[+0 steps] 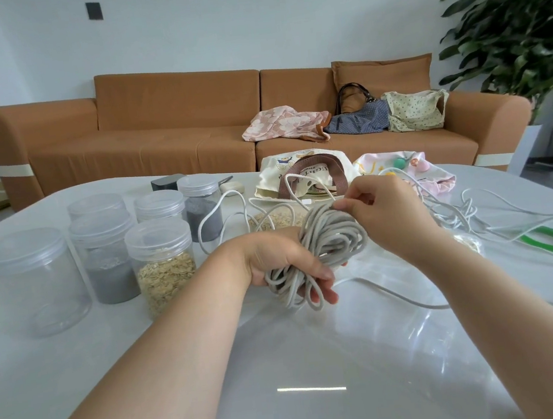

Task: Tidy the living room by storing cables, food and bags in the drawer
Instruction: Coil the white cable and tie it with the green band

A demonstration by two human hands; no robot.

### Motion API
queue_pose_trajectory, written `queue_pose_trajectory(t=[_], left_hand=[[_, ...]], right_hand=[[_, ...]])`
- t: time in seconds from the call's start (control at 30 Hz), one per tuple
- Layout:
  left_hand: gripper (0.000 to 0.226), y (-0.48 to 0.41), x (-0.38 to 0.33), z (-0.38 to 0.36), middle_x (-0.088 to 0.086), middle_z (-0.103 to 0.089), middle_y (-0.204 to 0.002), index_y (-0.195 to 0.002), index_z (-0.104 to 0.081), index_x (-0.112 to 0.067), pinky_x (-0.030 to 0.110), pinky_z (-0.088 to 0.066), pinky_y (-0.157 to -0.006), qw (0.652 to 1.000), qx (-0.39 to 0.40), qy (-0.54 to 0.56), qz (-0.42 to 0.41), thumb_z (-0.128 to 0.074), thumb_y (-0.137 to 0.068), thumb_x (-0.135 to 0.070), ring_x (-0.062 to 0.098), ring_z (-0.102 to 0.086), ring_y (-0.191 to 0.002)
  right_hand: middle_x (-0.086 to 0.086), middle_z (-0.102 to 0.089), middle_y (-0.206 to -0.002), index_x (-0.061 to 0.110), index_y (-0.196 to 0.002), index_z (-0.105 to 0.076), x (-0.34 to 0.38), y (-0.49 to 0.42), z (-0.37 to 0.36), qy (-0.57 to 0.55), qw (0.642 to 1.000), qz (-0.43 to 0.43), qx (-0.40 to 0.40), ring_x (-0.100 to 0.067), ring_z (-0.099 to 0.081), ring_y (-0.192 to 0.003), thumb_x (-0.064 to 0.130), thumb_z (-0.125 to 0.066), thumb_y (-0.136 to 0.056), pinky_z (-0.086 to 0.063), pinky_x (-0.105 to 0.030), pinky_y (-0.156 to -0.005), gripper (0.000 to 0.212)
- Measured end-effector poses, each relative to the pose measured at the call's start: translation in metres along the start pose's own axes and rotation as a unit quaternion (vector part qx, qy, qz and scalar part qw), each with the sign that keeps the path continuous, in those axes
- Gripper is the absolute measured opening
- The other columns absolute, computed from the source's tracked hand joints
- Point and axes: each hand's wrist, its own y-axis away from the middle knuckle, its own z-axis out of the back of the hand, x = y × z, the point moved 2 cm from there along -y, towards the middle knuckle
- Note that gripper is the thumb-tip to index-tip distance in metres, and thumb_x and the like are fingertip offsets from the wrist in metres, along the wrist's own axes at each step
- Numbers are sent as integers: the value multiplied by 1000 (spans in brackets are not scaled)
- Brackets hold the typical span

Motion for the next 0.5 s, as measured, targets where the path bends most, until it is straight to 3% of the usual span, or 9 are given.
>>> queue_pose_trajectory(t=[0.17, 0.27, 0.4, 0.5], left_hand=[[7, -1, -1, 1, 5, -62, -59, -66, -61, -5, 24, -52, -51, 999, -9, 36, -36, -58, -72, -6, 17, -63, -52], [4, 2, -4, -1, -2, -52, -53, -74, -48, -7, 22, -49, -50, 995, 8, 82, -50, -51, -76, -8, 10, -53, -47], [5, 3, -4, 2, -2, -47, -52, -76, -46, -10, 21, -41, -49, 990, 9, 122, -74, -50, -77, -7, 8, -46, -45], [5, 0, -3, 2, -3, -48, -53, -76, -45, -11, 22, -40, -51, 986, -8, 147, -82, -50, -77, -9, 8, -46, -46]], right_hand=[[-10, -63, -66, 15, -69, -60, -9, -2, -2, -34, 999, -10, -4, -25, -53, -63, 5, -60, -85, -45, -36, -65, 19], [-10, -53, -59, 8, -63, -57, -9, -1, 3, -37, 998, -33, -30, -18, -41, -56, 17, -67, -84, -36, -30, -57, 25], [-2, -30, -51, 8, -51, -36, -8, 2, 11, -18, 995, -59, -80, -15, -24, -50, 36, -71, -79, -21, -25, -47, 53], [-1, -31, -50, 5, -55, -43, -6, 1, 12, -20, 995, -55, -80, -15, -26, -51, 31, -68, -84, -23, -28, -50, 46]])
